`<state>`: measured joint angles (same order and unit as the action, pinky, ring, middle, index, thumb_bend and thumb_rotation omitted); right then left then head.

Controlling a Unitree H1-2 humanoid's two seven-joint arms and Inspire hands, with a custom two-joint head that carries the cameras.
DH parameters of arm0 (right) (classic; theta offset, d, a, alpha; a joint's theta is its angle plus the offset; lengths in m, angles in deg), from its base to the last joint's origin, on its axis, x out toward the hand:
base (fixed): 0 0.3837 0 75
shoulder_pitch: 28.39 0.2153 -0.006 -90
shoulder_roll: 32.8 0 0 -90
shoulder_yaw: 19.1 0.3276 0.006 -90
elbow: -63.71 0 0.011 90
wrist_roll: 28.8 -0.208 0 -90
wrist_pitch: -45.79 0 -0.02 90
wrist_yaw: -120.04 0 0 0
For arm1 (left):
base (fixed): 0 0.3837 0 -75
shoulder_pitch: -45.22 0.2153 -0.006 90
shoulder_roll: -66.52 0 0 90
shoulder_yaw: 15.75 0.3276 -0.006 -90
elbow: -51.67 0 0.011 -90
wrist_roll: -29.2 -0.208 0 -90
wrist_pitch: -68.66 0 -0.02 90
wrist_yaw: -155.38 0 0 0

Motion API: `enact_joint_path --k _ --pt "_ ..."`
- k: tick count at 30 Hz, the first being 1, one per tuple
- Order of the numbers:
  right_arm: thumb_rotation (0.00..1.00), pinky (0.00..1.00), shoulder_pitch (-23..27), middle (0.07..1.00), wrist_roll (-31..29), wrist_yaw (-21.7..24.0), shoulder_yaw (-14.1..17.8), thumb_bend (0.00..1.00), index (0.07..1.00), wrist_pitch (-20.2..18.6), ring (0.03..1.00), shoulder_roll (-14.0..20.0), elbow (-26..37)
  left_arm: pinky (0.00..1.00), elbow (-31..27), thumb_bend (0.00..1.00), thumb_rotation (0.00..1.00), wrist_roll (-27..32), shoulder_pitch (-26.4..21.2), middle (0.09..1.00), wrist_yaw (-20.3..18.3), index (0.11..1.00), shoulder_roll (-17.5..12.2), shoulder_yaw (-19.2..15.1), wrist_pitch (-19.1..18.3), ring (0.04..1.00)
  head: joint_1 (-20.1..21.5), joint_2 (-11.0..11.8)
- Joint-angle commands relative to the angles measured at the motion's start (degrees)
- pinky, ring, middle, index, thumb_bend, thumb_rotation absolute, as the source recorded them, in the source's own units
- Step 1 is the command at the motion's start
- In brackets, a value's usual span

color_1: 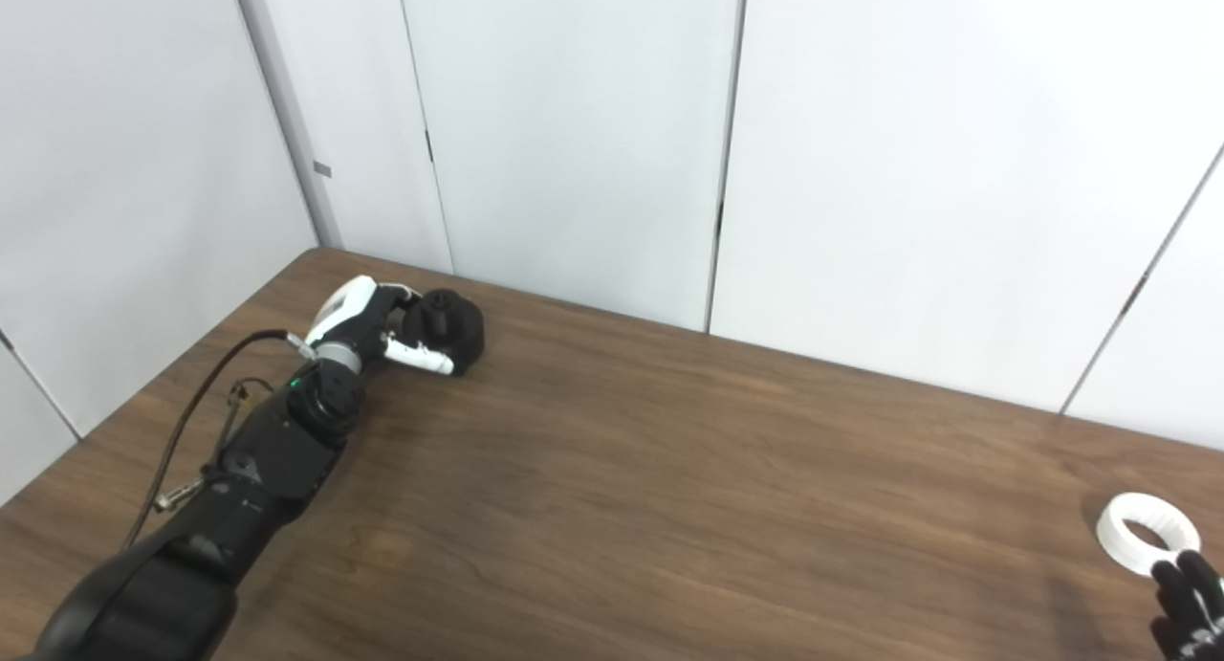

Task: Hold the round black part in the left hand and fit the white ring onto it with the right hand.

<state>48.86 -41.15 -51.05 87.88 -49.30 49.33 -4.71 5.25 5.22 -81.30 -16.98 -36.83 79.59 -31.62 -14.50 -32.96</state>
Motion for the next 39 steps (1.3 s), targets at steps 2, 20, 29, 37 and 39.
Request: enact_joint_path --k 2,20,29,37,39 --pt "1.00 1.00 -7.2 0.932 -0.9 0.1 -0.6 0.82 0.938 0.9 0.978 -0.3 2.5 0.75 0.2 0.52 0.05 0.1 -2.2 0.771 0.8 0.479 -0.8 0.1 1.4 0.838 -0.1 0.0" --pt "1.00 1.00 -7.4 0.924 0.4 -0.8 -1.4 0.84 0.924 -0.2 0.970 -1.1 3.7 0.85 -7.7 0.52 0.05 1.9 1.7 0.773 -2.2 0.480 -0.8 -0.1 0.8 0.882 2.6 -0.9" --pt "1.00 1.00 -7.6 0.992 1.3 -1.4 -3.4 0.91 0.975 -3.0 1.000 -1.7 6.1 0.95 -26.2 0.52 0.05 1.0 8.7 0.794 -7.8 0.481 -1.1 0.5 -2.8 0.929 6.1 -2.2" --pt "1.00 1.00 -7.5 0.999 2.8 -3.9 -5.1 0.83 0.995 -6.6 1.000 -3.7 9.0 0.94 -43.7 0.52 0.05 -1.8 13.7 0.814 -14.1 0.483 -0.5 3.1 -5.0 0.939 9.3 -3.2" --pt "1.00 1.00 -7.6 0.998 3.3 -4.4 -5.8 0.80 0.997 -7.0 1.000 -3.8 9.6 0.93 -46.3 0.52 0.05 -2.2 14.5 0.820 -15.4 0.483 -0.1 3.5 -5.3 0.940 9.9 -3.3"
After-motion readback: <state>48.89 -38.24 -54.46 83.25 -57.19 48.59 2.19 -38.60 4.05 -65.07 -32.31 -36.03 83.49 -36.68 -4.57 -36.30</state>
